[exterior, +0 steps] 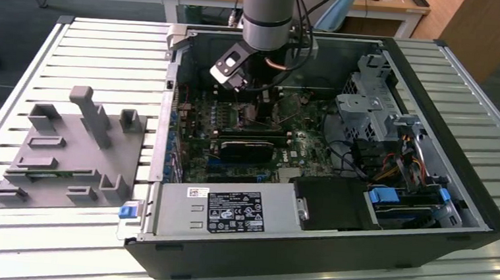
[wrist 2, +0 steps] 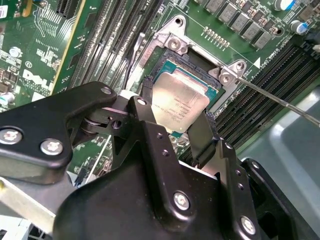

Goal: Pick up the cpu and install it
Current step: 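Place the cpu into insertion slot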

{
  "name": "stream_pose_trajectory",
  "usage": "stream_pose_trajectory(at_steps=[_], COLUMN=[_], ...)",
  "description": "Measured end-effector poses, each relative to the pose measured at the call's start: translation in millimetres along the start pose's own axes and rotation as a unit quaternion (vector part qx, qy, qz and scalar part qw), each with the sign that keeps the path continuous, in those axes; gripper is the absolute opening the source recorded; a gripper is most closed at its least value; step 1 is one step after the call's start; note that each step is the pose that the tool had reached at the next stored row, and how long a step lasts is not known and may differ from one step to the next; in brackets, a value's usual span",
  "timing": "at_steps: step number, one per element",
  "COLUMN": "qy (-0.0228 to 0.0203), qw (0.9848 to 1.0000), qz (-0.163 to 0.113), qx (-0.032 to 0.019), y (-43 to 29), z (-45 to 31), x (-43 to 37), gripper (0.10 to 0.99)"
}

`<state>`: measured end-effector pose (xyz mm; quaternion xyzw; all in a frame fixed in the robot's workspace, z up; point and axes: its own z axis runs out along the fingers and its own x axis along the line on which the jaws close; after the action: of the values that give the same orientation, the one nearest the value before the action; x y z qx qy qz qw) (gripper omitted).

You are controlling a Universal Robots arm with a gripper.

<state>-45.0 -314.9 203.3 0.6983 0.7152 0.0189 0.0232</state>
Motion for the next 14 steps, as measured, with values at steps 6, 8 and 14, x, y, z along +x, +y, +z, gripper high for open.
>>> stream_pose_trajectory(at_steps=[6,8,14], qy=[-0.0001,-0.0001,0.0000], qw=[1.0000,1.0000,1.0000], qz=[0.001,0.001,0.001], qx=[0.0000,0.0000,0.0001], y=[-1.1,-1.2,-1.4], z=[3.1,4.3,7.4], x=[0.1,0.1,0.1], gripper=[0.533,0.533,0.533])
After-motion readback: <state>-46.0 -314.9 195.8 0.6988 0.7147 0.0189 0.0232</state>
